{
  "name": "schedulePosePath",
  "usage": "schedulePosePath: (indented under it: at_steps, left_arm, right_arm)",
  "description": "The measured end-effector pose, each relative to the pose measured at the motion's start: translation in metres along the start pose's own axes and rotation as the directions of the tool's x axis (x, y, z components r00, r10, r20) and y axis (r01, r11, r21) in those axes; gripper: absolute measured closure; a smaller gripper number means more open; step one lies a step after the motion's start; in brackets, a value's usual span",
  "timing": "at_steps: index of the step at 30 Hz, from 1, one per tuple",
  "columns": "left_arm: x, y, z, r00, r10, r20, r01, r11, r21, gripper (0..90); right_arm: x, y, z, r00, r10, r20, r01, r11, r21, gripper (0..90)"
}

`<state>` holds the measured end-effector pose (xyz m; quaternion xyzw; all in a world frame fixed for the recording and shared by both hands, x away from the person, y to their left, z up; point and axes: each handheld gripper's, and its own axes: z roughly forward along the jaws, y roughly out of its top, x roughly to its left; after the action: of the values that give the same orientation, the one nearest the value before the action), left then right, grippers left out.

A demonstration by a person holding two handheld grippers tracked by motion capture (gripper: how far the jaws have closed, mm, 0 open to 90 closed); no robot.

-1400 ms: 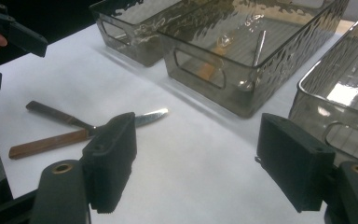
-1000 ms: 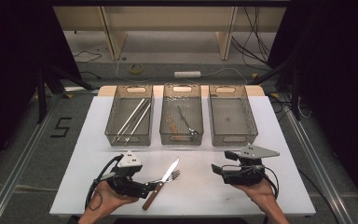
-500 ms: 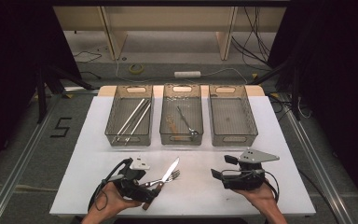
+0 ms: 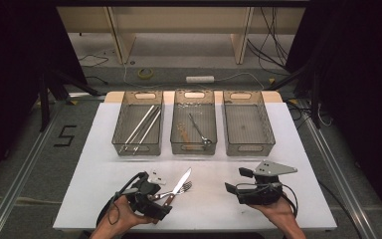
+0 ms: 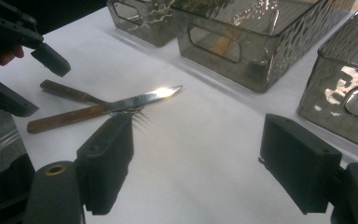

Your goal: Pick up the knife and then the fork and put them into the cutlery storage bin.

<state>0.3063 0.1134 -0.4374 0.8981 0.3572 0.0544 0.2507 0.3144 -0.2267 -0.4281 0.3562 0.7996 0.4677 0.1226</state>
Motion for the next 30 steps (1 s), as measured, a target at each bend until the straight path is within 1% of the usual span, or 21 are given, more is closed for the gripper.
schedulePosePath:
  at_steps: [3,6,9,10,11,12,16,18,21,25,30]
  left_arm:
    - [-0.001,0.000,0.003,1.0000,0.006,0.000,-0.006,0.9997,0.022,25.0]
    - [-0.003,0.001,0.006,0.9998,0.018,-0.007,-0.017,0.9983,0.056,29.7]
    - [-0.004,0.001,0.010,0.9998,0.020,0.008,-0.020,0.9964,0.082,35.1]
    - [-0.004,0.001,0.010,0.9998,0.019,0.012,-0.020,0.9961,0.086,36.6]
    - [-0.005,0.001,0.012,0.9995,0.029,0.011,-0.029,0.9953,0.092,37.8]
    - [-0.005,0.001,0.012,0.9995,0.029,0.011,-0.030,0.9950,0.095,39.9]
    - [-0.007,0.001,0.017,0.9993,0.036,-0.007,-0.035,0.9932,0.111,45.8]
    - [-0.007,0.002,0.019,0.9991,0.040,-0.010,-0.039,0.9925,0.116,49.4]
    - [-0.006,0.003,0.024,0.9988,0.047,-0.014,-0.045,0.9897,0.136,52.5]
    - [-0.006,0.003,0.028,0.9985,0.050,-0.022,-0.046,0.9885,0.144,57.8]
    - [-0.007,0.002,0.033,0.9971,0.071,-0.028,-0.065,0.9836,0.168,61.6]
  right_arm:
    - [0.000,0.000,0.000,1.0000,-0.001,-0.002,0.001,1.000,0.002,26.5]
    - [0.000,0.000,0.000,1.0000,0.000,-0.003,0.000,1.000,0.004,26.5]
    - [0.001,0.000,0.001,1.0000,-0.005,-0.005,0.005,1.000,0.006,26.5]
    - [0.001,0.000,0.001,1.0000,-0.005,-0.003,0.005,1.000,0.008,26.6]
    - [0.001,0.000,0.001,1.0000,-0.006,-0.002,0.006,1.000,0.009,26.6]
    - [0.001,0.000,0.001,1.0000,-0.008,-0.002,0.008,1.000,0.011,26.7]
    - [0.002,0.000,0.002,0.9999,-0.012,-0.006,0.012,1.000,0.008,27.0]
    - [0.003,0.000,0.003,0.9999,-0.015,-0.007,0.015,1.000,0.014,27.0]
    - [0.003,0.001,0.003,0.9998,-0.018,-0.007,0.018,1.000,0.015,27.3]
    - [0.004,0.001,0.003,0.9998,-0.019,-0.007,0.019,1.000,0.014,27.4]
    - [0.005,0.001,0.004,0.9997,-0.023,-0.008,0.023,1.000,0.015,27.9]
